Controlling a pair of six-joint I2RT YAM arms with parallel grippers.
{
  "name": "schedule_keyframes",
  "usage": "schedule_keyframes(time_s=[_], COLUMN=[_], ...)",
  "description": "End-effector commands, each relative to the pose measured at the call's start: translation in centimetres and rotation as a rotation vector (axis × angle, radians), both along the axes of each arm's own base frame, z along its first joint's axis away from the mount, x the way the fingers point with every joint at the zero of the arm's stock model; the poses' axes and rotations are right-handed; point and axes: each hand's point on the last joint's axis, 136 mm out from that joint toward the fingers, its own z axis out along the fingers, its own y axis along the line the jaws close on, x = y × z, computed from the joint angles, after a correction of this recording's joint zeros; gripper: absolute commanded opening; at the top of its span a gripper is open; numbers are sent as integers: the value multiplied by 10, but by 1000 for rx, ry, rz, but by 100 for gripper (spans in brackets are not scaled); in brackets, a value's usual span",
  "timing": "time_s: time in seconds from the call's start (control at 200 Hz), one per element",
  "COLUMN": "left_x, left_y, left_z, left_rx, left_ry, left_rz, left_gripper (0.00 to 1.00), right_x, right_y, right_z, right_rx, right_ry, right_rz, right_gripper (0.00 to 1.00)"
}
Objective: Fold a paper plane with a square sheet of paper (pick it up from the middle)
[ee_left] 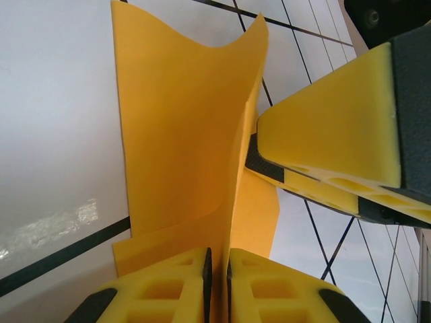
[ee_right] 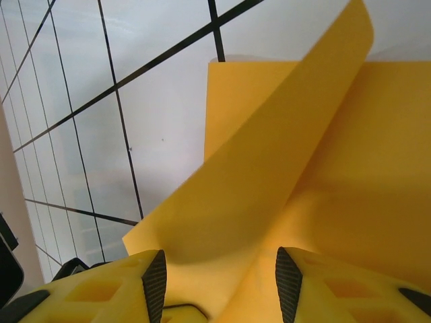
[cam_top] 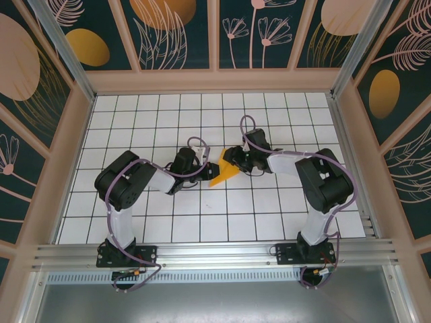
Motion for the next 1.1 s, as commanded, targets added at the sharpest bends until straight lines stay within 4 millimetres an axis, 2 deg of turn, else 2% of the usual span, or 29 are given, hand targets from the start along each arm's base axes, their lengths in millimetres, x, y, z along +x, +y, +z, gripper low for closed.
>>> schedule_keyframes(time_s=[0.0,0.23,0.44,0.63,0.781,1.091], left_x=[1,0,2,6,14,9], left_y=[-1,-2,6,25,38,29], left_z=[-5,-2,16,25,32,46], left_rx=[-2,-11,8,61,77,24], left_ry=[36,40,10,1,18,-2], left_rz=[-9,-22,5,91,189,134], left_gripper=[16,19,39,48,49,48], right_x=[3,2,-1,-3,-4,-12], right_y=[4,-3,-11,-16,-20,-31], right_z=[-2,-19,-30,-40,-48,-64], right_rx=[-20,-79,-130,-172,-220,-354], right_ry=[-1,54,80,108,132,161], right_rz=[16,-13,-34,-47,-61,-48], right_gripper=[48,47,47,47,47,40])
